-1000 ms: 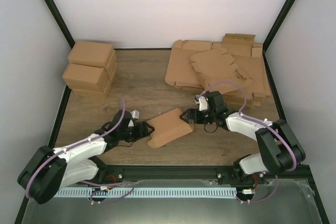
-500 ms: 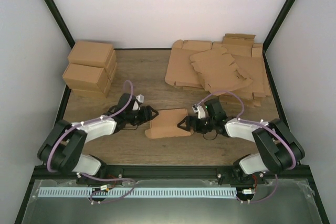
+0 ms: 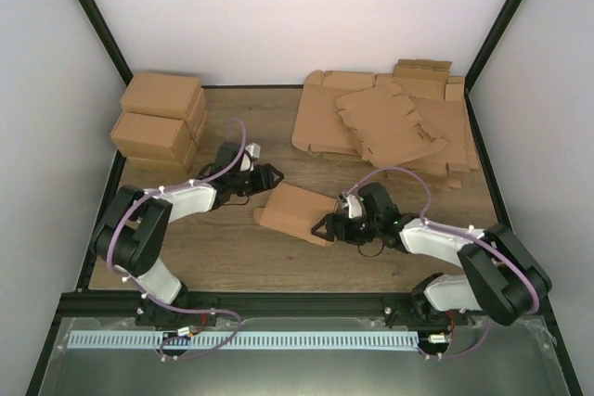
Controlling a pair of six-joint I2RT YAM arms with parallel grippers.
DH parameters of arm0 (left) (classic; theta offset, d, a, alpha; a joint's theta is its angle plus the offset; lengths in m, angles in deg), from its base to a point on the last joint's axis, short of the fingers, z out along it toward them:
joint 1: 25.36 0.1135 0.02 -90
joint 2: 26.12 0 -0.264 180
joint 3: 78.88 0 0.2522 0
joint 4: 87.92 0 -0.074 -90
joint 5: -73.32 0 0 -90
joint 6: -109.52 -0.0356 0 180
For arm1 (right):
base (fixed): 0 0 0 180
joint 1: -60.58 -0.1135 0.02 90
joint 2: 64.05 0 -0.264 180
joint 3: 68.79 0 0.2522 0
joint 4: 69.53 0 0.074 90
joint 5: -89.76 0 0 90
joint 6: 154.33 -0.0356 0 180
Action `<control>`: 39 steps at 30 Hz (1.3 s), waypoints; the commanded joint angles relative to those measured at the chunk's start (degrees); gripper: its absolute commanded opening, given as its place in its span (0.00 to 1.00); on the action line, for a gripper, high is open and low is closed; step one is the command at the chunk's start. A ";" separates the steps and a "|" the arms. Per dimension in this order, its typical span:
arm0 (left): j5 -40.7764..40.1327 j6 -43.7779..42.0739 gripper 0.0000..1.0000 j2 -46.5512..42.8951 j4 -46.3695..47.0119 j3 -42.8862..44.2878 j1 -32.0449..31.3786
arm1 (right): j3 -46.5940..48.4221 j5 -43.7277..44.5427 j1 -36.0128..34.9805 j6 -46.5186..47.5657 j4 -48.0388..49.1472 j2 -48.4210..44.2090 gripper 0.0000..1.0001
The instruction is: Fold the paper box
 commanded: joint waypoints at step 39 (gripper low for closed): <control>-1.14 -0.70 0.93 -32.02 -21.67 -13.08 -2.71 | 21.76 -15.46 12.16 20.25 -0.86 22.50 0.68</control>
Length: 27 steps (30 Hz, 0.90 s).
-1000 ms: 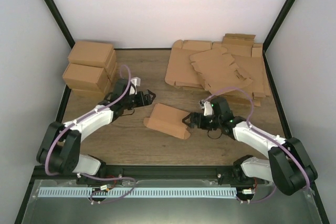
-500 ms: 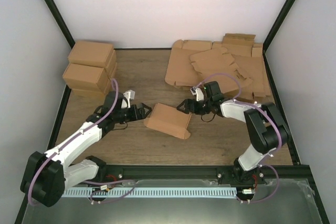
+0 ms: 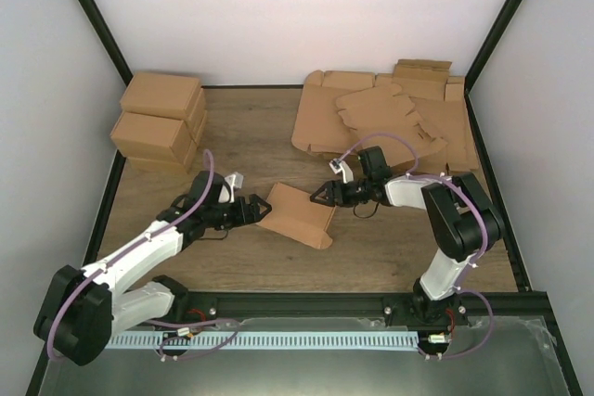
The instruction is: Fold the paper box
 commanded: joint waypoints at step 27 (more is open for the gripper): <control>1.14 -0.57 0.93 -2.00 -4.24 3.75 -0.33 | 3.70 -7.88 2.93 -3.32 6.70 10.13 0.28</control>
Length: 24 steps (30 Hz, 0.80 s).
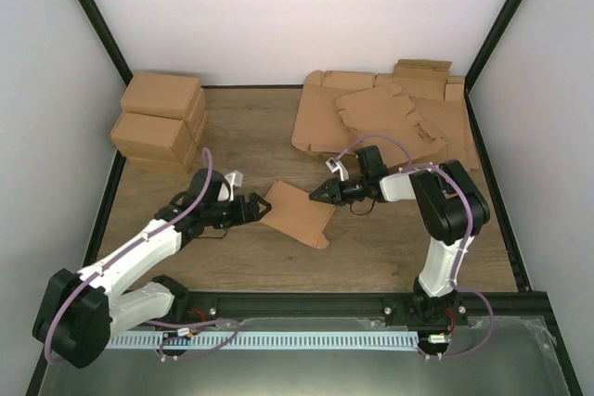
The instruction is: Fold the paper box
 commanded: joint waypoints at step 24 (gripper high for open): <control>2.28 4.84 0.48 23.95 31.20 3.18 -9.14 | 5.37 -0.70 4.62 -1.21 -0.94 4.56 0.39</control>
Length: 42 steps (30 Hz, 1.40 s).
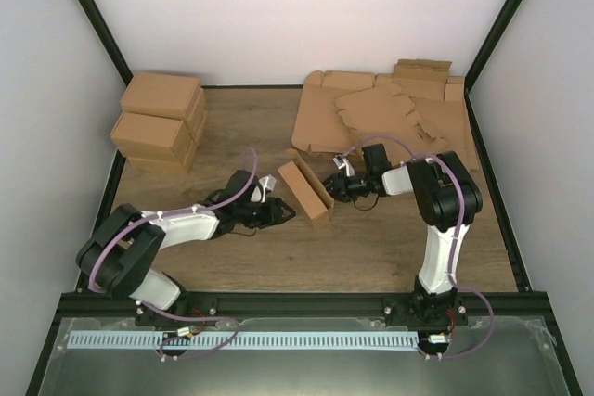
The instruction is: Fold the paper box
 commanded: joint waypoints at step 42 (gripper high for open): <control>-11.45 -1.42 0.52 -3.36 -5.09 1.49 -8.69 | 4.95 24.59 -11.48 10.22 -19.60 -10.29 0.45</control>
